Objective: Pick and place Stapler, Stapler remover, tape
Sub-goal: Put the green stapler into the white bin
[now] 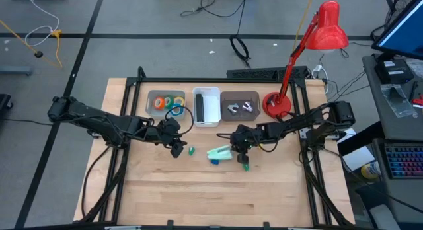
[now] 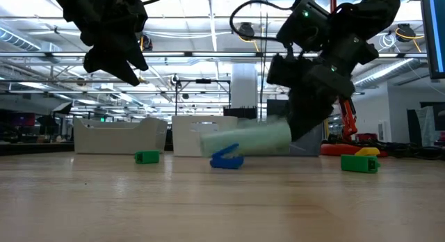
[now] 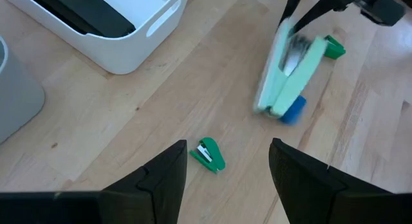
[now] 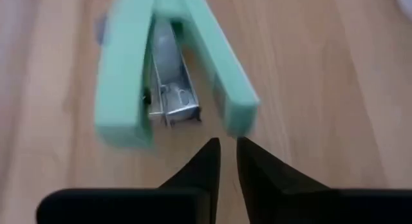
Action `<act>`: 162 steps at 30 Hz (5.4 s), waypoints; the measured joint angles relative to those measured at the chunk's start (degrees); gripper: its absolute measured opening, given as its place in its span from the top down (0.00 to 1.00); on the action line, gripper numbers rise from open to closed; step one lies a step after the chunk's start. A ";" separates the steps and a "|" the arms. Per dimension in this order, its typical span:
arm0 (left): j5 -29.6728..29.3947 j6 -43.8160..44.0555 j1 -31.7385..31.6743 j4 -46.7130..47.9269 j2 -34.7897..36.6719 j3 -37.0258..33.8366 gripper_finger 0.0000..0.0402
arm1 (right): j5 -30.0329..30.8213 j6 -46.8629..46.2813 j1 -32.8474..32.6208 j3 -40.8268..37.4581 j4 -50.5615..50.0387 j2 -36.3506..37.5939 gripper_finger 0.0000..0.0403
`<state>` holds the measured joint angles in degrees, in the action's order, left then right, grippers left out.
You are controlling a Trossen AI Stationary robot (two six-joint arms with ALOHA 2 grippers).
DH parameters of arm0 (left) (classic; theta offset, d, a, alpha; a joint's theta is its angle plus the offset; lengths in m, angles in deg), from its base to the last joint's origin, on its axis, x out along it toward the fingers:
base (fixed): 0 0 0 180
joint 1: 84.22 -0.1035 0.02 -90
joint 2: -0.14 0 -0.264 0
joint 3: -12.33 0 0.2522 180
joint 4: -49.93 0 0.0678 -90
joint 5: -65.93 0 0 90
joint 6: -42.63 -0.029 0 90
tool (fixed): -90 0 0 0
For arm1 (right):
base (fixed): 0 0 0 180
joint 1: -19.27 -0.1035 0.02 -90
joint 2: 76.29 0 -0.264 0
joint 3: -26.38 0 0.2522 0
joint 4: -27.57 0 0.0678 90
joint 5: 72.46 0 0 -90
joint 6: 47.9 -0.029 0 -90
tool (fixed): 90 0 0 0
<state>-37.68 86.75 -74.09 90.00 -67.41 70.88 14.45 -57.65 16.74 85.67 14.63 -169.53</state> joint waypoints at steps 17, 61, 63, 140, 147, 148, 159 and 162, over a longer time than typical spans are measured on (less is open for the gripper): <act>-0.04 -0.48 0.00 0.04 0.00 0.00 0.46 | 1.24 1.73 -0.07 -0.06 -2.01 2.67 0.91; -1.77 -1.37 -0.74 -2.97 0.00 0.00 0.46 | -1.55 4.40 -5.31 -0.06 4.96 -2.61 0.54; -1.68 -1.38 -0.74 -2.97 0.00 0.00 0.46 | -1.58 3.56 -5.50 -0.06 4.97 -3.29 0.54; -3.50 -1.84 -1.38 -2.89 -0.02 0.00 0.46 | -0.21 11.62 0.21 2.71 7.73 -6.23 0.68; -3.02 -2.50 -2.84 -2.86 -0.02 0.00 0.46 | -0.19 11.48 0.20 2.74 7.96 -6.67 0.70; -2.99 -2.52 -3.00 -2.86 -0.02 0.00 0.46 | -0.19 11.17 0.20 2.74 7.96 -6.67 0.72; -2.29 -3.39 -3.85 -2.84 -0.02 -0.02 0.46 | -0.41 10.43 0.22 2.74 7.98 -6.67 0.93; -1.90 -3.40 -3.85 -2.84 -0.02 -0.02 0.46 | -1.28 10.41 0.24 2.74 7.98 -6.67 0.93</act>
<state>-39.58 83.35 -77.94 87.15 -67.43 70.86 13.17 -47.24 16.99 88.41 22.61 -176.21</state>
